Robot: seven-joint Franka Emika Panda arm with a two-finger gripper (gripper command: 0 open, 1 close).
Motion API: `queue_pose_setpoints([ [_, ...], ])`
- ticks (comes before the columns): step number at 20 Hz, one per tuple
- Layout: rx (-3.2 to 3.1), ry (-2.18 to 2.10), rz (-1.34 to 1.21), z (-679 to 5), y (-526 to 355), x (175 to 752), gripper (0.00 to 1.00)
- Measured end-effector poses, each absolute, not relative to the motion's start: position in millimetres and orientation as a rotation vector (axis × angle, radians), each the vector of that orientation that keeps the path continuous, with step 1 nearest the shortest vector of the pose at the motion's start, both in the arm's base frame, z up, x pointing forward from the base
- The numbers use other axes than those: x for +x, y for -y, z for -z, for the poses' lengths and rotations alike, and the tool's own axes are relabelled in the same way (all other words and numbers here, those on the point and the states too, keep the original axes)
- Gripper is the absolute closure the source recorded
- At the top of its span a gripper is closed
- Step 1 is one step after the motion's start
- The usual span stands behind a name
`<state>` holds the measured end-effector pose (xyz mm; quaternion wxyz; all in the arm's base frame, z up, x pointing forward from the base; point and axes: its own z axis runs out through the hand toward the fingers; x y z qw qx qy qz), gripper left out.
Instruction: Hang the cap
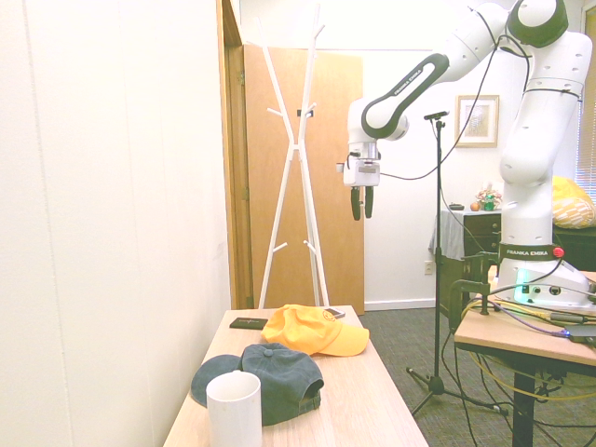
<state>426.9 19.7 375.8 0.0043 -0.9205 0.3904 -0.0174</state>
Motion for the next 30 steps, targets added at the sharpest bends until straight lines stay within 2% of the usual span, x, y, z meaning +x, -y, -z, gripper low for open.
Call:
queue_pose_setpoints([
  [6, -2.895, -1.205, 0.049, -369.9, -36.0, 429.8, 0.0],
  [13, -2.979, -1.063, 0.029, -320.9, -147.1, 447.0, 0.0],
  [20, -3.047, -0.977, 0.005, -268.5, -226.3, 492.2, 0.0],
  [30, -3.109, -0.863, -0.018, -235.9, -311.3, 524.4, 0.0],
])
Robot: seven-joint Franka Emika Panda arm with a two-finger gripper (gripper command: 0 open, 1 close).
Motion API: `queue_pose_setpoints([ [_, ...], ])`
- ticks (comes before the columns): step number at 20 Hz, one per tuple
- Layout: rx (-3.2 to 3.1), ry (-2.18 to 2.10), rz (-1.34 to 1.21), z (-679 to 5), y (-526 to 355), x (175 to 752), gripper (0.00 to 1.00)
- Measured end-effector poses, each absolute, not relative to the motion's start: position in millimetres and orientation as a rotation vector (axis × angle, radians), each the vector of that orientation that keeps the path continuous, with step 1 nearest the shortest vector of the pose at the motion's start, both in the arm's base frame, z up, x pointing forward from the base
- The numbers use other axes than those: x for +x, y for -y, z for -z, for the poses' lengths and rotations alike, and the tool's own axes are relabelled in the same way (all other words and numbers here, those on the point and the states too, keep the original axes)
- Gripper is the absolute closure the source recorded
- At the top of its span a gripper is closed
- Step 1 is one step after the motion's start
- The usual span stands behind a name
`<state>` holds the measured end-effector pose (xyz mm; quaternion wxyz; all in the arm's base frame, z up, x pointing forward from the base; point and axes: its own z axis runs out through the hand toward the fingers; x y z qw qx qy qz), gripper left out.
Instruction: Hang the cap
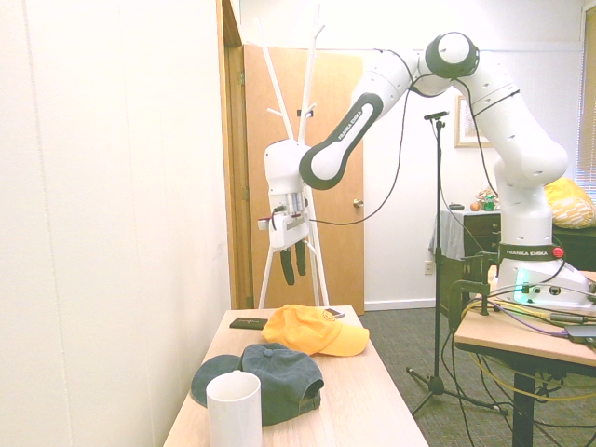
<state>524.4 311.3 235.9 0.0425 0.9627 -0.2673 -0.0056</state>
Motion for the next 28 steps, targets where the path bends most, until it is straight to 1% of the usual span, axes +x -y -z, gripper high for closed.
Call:
queue_pose_setpoints([
  [6, 2.925, 0.752, 0.062, -206.7, -360.8, 503.0, 0.0],
  [7, 2.92, 0.741, 0.068, -201.5, -364.7, 498.7, 1.0],
  [11, 2.902, 0.71, 0.071, -188.0, -366.1, 493.1, 1.0],
  [28, 2.918, 0.675, -0.029, -180.9, -347.0, 514.4, 1.0],
])
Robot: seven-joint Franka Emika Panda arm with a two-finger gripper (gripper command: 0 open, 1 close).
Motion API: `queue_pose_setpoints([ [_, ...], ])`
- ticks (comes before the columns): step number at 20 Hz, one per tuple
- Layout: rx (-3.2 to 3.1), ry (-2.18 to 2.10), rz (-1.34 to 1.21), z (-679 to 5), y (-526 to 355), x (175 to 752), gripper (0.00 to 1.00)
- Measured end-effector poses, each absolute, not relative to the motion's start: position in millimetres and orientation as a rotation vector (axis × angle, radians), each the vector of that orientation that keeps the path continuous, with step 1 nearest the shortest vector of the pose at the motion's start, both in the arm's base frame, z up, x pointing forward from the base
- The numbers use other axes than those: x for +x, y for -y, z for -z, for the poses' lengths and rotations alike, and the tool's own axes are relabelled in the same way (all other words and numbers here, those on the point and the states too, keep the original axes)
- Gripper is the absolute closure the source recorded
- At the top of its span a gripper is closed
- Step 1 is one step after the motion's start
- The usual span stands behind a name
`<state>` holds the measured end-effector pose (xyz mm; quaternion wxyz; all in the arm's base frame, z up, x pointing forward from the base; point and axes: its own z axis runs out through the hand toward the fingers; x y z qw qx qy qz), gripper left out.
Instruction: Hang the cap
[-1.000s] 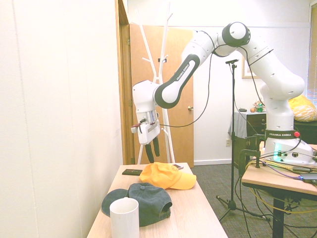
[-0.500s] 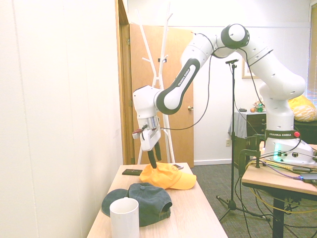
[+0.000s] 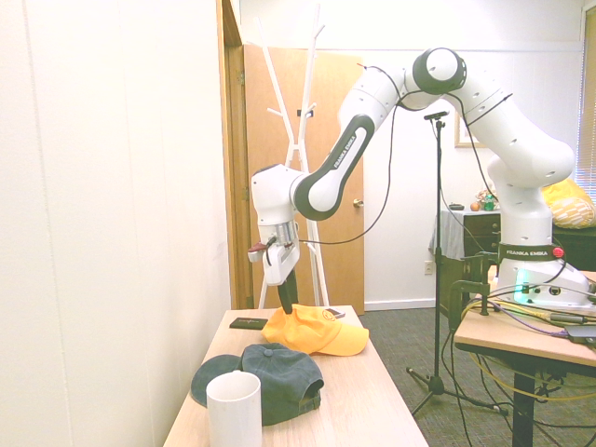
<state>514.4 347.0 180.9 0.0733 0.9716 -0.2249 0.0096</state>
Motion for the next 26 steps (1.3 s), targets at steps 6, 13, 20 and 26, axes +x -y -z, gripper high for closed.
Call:
queue_pose_setpoints([
  [6, 2.921, 0.675, -0.035, -182.3, -347.7, 517.0, 1.0],
  [13, 2.916, 0.684, -0.038, -180.7, -345.8, 521.6, 1.0],
  [20, 2.9, 0.688, -0.064, -203.2, -350.7, 533.0, 1.0],
  [26, 2.695, 0.59, -0.316, -268.7, -337.2, 537.2, 1.0],
])
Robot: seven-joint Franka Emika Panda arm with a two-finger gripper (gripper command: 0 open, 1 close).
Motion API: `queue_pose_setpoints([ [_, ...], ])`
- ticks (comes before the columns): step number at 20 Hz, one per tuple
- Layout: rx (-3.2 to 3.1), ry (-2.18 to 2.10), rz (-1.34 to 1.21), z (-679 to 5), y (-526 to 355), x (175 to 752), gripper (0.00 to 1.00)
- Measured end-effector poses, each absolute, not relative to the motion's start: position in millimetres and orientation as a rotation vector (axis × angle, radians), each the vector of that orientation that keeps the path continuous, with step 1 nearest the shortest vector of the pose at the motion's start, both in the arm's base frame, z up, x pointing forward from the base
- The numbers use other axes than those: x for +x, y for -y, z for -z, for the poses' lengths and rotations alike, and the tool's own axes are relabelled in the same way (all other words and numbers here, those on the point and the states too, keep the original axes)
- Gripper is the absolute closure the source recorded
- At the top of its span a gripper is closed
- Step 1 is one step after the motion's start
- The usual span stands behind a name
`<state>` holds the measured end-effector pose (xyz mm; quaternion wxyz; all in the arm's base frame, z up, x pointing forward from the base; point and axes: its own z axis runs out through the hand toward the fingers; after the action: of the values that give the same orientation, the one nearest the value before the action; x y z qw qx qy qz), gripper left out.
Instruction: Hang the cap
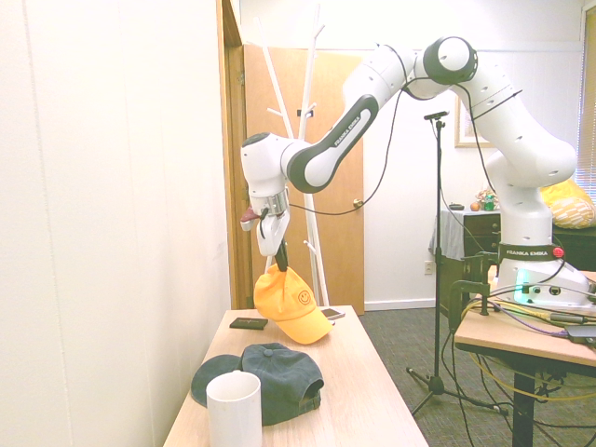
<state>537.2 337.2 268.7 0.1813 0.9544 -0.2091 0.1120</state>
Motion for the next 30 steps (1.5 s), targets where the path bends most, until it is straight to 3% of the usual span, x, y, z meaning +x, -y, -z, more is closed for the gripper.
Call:
queue_pose_setpoints([
  [12, 2.193, 0.574, -0.699, -412.4, -253.5, 551.8, 1.0],
  [19, 2.028, 0.581, -0.773, -541.0, -235.4, 535.6, 1.0],
  [30, 1.879, 0.603, -0.843, -663.6, -227.9, 516.4, 1.0],
])
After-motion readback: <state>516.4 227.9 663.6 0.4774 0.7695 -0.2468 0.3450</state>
